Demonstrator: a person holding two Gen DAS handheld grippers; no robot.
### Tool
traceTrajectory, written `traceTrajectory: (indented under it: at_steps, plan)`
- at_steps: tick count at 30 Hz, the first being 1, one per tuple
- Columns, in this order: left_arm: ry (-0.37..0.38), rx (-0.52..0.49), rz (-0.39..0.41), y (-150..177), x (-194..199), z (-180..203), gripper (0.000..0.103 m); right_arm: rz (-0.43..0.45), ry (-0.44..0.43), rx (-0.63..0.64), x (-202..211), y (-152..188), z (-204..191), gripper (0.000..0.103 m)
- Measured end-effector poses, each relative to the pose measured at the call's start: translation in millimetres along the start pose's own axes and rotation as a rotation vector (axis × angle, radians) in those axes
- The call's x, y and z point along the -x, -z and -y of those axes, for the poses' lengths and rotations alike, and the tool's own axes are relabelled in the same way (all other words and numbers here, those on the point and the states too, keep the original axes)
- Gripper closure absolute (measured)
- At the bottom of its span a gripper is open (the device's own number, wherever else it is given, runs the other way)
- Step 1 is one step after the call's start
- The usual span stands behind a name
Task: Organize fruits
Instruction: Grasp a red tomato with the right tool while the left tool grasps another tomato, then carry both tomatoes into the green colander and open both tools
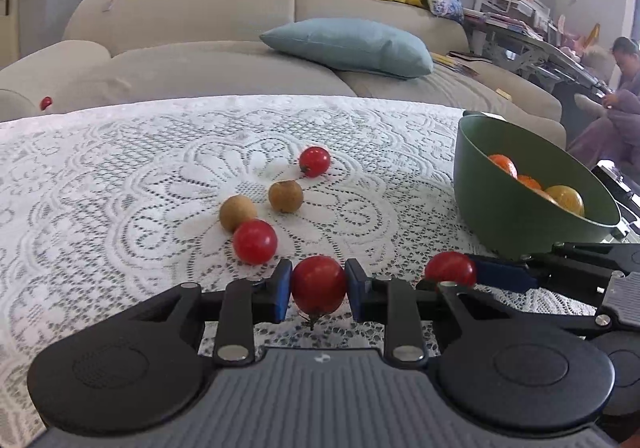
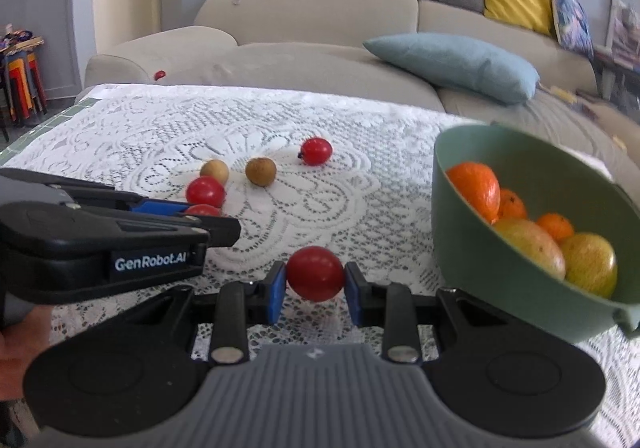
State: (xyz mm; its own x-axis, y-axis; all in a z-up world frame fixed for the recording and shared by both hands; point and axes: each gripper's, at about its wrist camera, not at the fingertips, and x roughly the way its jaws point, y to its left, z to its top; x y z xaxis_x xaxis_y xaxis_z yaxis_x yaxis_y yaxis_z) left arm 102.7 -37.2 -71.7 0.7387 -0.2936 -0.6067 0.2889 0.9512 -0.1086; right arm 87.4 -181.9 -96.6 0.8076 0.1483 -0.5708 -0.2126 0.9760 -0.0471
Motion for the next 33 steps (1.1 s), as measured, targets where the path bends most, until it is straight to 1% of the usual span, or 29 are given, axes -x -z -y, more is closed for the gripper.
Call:
traceTrajectory:
  at_steps: [3, 7, 12, 16, 20, 22, 28, 33]
  plan:
    - [-0.017, 0.015, -0.007, -3.9, 8.2, 2.6, 0.072, 0.040, 0.019, 0.031, 10.0, -4.1, 1.0, 0.075]
    - [-0.037, 0.032, -0.004, -10.3, 17.0, 7.8, 0.072, 0.088, 0.029, 0.033, 25.9, -11.6, 9.9, 0.075]
    - [-0.039, 0.058, 0.011, -21.8, 25.4, 18.2, 0.072, 0.135, 0.039, 0.030, 45.3, -24.1, 26.6, 0.075]
    - [-0.030, 0.049, 0.032, -33.0, 28.8, 35.2, 0.072, 0.153, 0.056, 0.041, 55.4, -34.8, 45.0, 0.075]
    - [0.017, 0.044, 0.032, -44.1, 27.5, 54.5, 0.072, 0.146, 0.106, 0.070, 57.6, -39.2, 65.4, 0.075]
    - [0.039, 0.034, 0.032, -49.7, 25.5, 65.2, 0.072, 0.132, 0.120, 0.063, 57.5, -39.6, 77.7, 0.075]
    - [0.102, -0.006, 0.023, -63.1, 13.8, 95.6, 0.072, 0.082, 0.140, 0.034, 53.2, -35.7, 109.3, 0.075]
    - [0.139, -0.018, -0.009, -69.5, -3.9, 113.9, 0.072, 0.053, 0.137, 0.025, 50.5, -33.2, 124.3, 0.075]
